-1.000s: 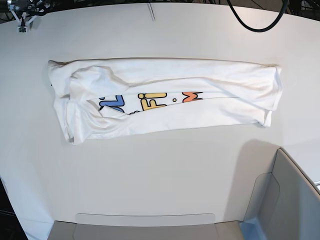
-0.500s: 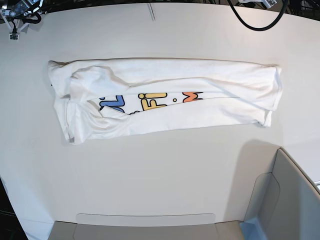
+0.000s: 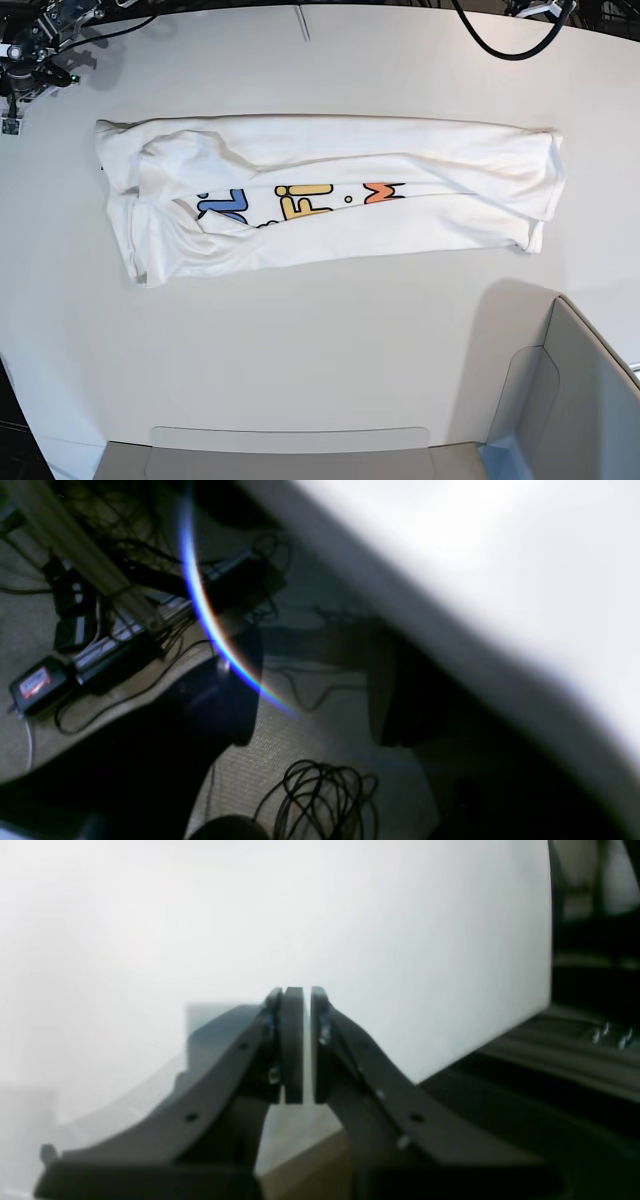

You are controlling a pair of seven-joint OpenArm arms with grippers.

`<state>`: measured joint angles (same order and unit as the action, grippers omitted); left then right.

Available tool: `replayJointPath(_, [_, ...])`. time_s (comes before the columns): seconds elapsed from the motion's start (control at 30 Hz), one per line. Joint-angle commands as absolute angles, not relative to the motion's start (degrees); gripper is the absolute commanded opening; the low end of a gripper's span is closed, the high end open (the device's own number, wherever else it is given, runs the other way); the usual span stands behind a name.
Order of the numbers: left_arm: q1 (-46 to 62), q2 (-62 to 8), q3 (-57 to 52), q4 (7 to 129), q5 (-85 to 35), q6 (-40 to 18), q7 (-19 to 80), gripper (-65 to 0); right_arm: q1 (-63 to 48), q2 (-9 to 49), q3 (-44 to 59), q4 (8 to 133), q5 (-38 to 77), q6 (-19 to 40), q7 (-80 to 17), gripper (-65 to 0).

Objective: Layout the t-shirt on the table in an organized manner, then fold the t-shirt properly

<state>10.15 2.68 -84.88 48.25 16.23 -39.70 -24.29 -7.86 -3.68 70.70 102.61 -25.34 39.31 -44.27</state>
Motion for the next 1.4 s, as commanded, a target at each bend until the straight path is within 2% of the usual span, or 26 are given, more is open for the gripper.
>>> replayJointPath(0.0, [10.5, 2.2, -85.0, 49.1, 14.0, -40.0, -26.2, -33.2, -8.4, -2.7, 71.4, 103.5, -26.3, 40.0, -45.0, -61.6])
replayJointPath(0.23, [10.9, 2.5, -85.0, 54.9, 8.0, -40.0, -25.5, -33.2, -7.0, -2.6, 71.3, 105.5, -26.2, 40.0, -45.0, -61.6])
replayJointPath(0.4, [11.1, 2.6, -85.0, 55.4, 8.0, -40.0, -25.1, -33.1, -7.0, -2.6, 71.3, 106.7, -26.2, 40.0, -45.0, -61.6])
replayJointPath(0.73, [14.7, 0.4, -85.0, 55.8, 7.6, -40.0, -13.1, -33.2, -6.4, -2.7, 71.7, 109.9, -26.2, 40.0, -45.0, -61.6])
replayJointPath(1.37, [14.5, -5.9, -85.0, 56.6, 7.6, -40.0, -13.2, -33.2, -5.1, -3.4, 74.1, 114.8, -26.3, 40.0, -45.1, -61.7])
